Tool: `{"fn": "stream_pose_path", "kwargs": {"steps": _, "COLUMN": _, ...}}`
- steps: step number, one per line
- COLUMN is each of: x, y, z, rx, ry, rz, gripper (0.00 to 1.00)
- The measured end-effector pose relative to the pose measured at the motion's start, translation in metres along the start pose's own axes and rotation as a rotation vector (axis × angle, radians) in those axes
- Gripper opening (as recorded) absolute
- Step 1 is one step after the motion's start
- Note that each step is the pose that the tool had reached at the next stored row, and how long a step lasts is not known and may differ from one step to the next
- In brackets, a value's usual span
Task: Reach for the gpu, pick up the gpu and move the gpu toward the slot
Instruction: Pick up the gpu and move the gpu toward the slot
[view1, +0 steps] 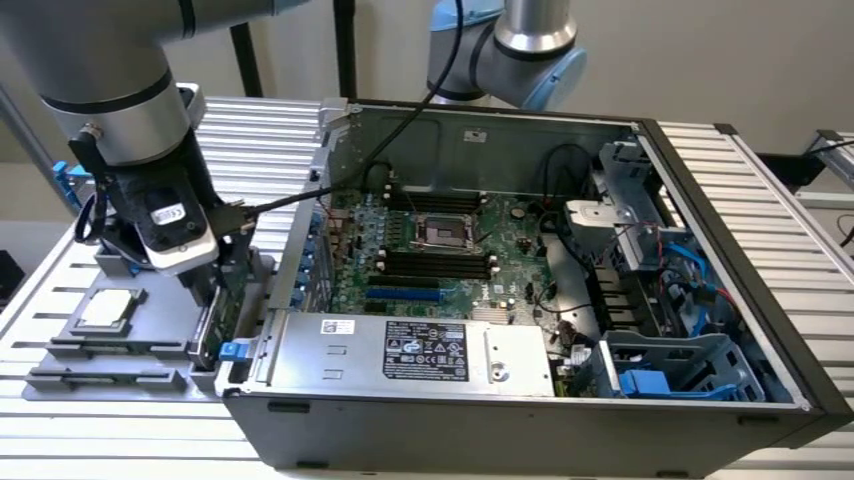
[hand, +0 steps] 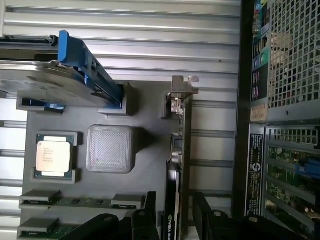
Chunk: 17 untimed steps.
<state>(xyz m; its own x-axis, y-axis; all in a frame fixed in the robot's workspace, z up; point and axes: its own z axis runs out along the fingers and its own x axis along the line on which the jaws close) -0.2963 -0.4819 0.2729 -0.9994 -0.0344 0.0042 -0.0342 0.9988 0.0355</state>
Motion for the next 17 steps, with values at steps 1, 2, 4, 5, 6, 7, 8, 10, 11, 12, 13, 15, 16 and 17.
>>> {"fn": "stream_pose_path", "kwargs": {"steps": 1, "x": 0.0, "y": -0.0001, "z": 0.0019, "rx": -0.0001, "ry": -0.0001, "rz": 0.0, "gripper": 0.42}}
{"fn": "stream_pose_path", "kwargs": {"steps": 2, "x": 0.0, "y": -0.0001, "z": 0.0037, "rx": -0.0001, "ry": -0.0001, "rz": 0.0, "gripper": 0.42}}
{"fn": "stream_pose_path", "kwargs": {"steps": 4, "x": -0.001, "y": -0.0001, "z": 0.0073, "rx": 0.0, "ry": -0.0001, "rz": 0.0, "gripper": 0.42}}
{"fn": "stream_pose_path", "kwargs": {"steps": 5, "x": -0.001, "y": 0.0001, "z": 0.0091, "rx": 0.0, "ry": 0.0, "rz": 0.0, "gripper": 0.42}}
{"fn": "stream_pose_path", "kwargs": {"steps": 6, "x": -0.001, "y": 0.0004, "z": 0.0109, "rx": 0.0, "ry": 0.0, "rz": 0.0, "gripper": 0.42}}
{"fn": "stream_pose_path", "kwargs": {"steps": 7, "x": -0.001, "y": 0.0007, "z": 0.0128, "rx": -0.0001, "ry": -0.0001, "rz": 0.0, "gripper": 0.42}}
{"fn": "stream_pose_path", "kwargs": {"steps": 8, "x": -0.001, "y": 0.0012, "z": 0.0147, "rx": -0.0001, "ry": -0.0001, "rz": 0.0, "gripper": 0.42}}
{"fn": "stream_pose_path", "kwargs": {"steps": 10, "x": -0.001, "y": 0.0026, "z": 0.0183, "rx": -0.0001, "ry": -0.0001, "rz": 0.0, "gripper": 0.42}}
{"fn": "stream_pose_path", "kwargs": {"steps": 11, "x": -0.001, "y": 0.0033, "z": 0.0202, "rx": 0.0, "ry": -0.0001, "rz": 0.0, "gripper": 0.42}}
{"fn": "stream_pose_path", "kwargs": {"steps": 12, "x": -0.001, "y": 0.0034, "z": 0.0219, "rx": 0.0, "ry": -0.0001, "rz": 0.0, "gripper": 0.42}}
{"fn": "stream_pose_path", "kwargs": {"steps": 13, "x": -0.001, "y": 0.0034, "z": 0.0237, "rx": 0.0001, "ry": 0.0, "rz": 0.0, "gripper": 0.42}}
{"fn": "stream_pose_path", "kwargs": {"steps": 15, "x": -0.001, "y": 0.0033, "z": 0.0274, "rx": 0.0005, "ry": -0.0001, "rz": 0.001, "gripper": 0.42}}
{"fn": "stream_pose_path", "kwargs": {"steps": 16, "x": -0.001, "y": 0.0033, "z": 0.0288, "rx": 0.0009, "ry": -0.0001, "rz": 0.001, "gripper": 0.42}}
{"fn": "stream_pose_path", "kwargs": {"steps": 17, "x": -0.001, "y": 0.0032, "z": 0.0299, "rx": 0.001, "ry": -0.0001, "rz": 0.002, "gripper": 0.42}}
